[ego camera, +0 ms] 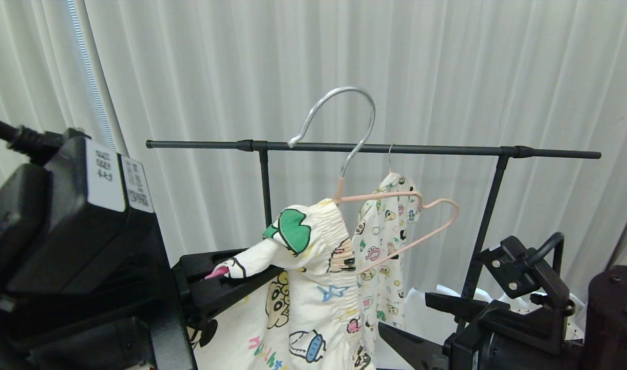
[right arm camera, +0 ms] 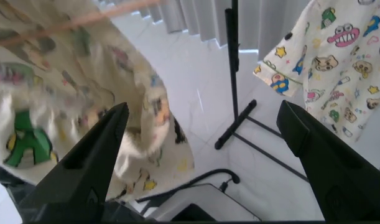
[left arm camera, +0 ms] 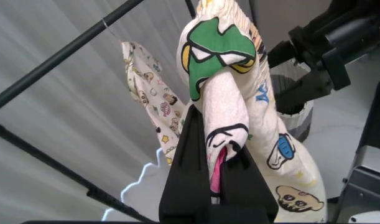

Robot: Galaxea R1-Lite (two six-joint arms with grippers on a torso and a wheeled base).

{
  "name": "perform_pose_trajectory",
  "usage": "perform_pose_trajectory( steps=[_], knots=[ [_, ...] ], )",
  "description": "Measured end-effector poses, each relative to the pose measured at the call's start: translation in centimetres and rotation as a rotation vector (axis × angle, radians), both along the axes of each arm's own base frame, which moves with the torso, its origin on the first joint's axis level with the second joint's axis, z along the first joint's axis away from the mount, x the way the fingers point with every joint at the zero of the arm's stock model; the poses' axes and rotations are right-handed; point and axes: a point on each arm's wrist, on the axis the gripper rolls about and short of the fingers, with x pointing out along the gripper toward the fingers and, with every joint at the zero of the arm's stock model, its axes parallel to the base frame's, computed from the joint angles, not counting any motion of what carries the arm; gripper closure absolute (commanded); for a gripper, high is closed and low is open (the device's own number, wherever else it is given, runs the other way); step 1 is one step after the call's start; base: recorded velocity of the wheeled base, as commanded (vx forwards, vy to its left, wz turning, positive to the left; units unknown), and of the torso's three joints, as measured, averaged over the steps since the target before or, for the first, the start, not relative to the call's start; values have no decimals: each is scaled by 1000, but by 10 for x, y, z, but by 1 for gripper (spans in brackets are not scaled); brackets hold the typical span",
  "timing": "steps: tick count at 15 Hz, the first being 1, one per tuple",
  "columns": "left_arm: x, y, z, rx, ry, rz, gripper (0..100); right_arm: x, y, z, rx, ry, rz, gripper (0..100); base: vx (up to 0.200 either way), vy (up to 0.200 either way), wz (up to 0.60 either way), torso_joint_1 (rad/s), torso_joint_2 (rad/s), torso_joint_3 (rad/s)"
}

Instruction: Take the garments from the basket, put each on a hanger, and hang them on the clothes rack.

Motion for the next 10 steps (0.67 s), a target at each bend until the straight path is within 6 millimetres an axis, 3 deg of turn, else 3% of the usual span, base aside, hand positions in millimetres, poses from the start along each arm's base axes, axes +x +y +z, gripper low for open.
perform_pose_trajectory(
  steps=[10],
  knots=[
    [-9, -3, 3, -9, -12, -56, 100, -3, 17, -3, 40, -16, 85, 0, 0, 0, 0, 0, 0, 0]
  ],
)
